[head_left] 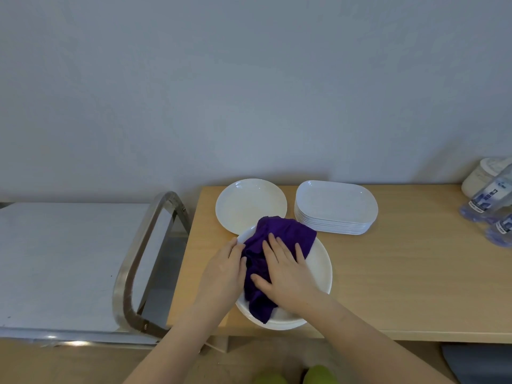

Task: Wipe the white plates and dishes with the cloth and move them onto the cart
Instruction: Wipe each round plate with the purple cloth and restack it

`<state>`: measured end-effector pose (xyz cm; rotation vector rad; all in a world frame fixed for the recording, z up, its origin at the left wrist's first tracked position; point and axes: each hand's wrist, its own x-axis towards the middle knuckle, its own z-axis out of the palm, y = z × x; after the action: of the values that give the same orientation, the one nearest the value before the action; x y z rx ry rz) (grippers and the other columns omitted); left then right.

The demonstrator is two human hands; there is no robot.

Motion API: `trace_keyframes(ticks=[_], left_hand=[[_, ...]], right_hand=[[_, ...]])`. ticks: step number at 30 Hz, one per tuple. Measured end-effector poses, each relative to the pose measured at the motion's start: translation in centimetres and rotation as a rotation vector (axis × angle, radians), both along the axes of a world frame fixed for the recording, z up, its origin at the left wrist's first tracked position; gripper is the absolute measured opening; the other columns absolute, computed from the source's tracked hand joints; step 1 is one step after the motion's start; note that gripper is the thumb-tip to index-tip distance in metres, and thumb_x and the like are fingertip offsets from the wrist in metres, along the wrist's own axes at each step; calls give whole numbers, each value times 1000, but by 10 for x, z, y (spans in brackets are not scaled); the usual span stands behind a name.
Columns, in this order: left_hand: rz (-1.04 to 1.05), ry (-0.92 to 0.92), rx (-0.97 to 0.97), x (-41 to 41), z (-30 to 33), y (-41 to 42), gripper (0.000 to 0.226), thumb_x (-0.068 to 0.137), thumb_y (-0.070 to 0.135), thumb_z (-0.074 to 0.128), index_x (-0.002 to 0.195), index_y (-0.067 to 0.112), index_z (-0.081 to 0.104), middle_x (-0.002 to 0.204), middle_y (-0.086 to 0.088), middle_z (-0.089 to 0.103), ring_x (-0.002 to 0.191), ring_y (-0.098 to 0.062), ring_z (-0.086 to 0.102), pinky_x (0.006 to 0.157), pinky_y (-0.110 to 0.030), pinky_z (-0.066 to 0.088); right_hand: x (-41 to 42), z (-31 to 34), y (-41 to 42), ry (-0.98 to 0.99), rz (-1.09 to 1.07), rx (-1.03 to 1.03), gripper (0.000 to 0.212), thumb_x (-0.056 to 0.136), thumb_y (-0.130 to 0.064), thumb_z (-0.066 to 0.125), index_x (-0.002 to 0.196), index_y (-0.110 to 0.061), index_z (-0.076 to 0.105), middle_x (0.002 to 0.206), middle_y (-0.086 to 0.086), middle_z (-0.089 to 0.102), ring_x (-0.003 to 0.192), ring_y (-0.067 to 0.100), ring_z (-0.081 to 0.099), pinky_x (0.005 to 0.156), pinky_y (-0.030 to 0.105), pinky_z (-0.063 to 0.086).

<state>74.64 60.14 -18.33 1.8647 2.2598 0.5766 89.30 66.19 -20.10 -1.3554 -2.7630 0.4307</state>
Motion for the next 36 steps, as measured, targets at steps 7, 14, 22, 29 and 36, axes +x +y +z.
trace_keyframes(ticks=[7, 14, 22, 29, 36], left_hand=[[43, 60, -35, 7, 0, 1, 45, 101, 34, 35, 142, 17, 39, 147, 2, 41, 132, -9, 40, 107, -19, 31], [69, 255, -128, 10, 1, -4, 49, 100, 45, 25, 138, 20, 41, 150, 3, 36, 127, -8, 46, 102, -22, 36], [93, 259, -150, 12, 2, -7, 53, 98, 51, 22, 136, 21, 45, 150, 4, 37, 127, -11, 47, 102, -25, 37], [30, 123, -114, 11, 1, -6, 50, 99, 46, 29, 134, 15, 45, 151, -5, 35, 130, -14, 43, 104, -23, 34], [43, 125, -114, 19, 2, -3, 55, 97, 50, 27, 139, 17, 40, 153, -8, 30, 136, -18, 35, 109, -30, 30]], right_hand=[[-15, 11, 12, 44, 170, 55, 65, 93, -55, 26, 151, -31, 8, 159, -11, 7, 147, 12, 0, 117, 44, 0], [-3, 10, 25, -34, -18, 122, 66, 96, -46, 28, 152, -20, 4, 160, -2, 3, 147, 20, 0, 117, 43, 1], [39, 16, 29, -128, -235, 126, 71, 98, -45, 27, 152, -10, -3, 160, 11, 2, 147, 25, 2, 119, 41, 5], [9, 15, 25, -121, -209, 131, 76, 93, -58, 23, 152, -13, 4, 160, 10, 2, 147, 27, 0, 117, 49, -1], [-22, 6, 8, -92, 22, 40, 72, 97, -44, 31, 151, -22, -10, 159, 1, -14, 146, 25, -10, 117, 46, -2]])
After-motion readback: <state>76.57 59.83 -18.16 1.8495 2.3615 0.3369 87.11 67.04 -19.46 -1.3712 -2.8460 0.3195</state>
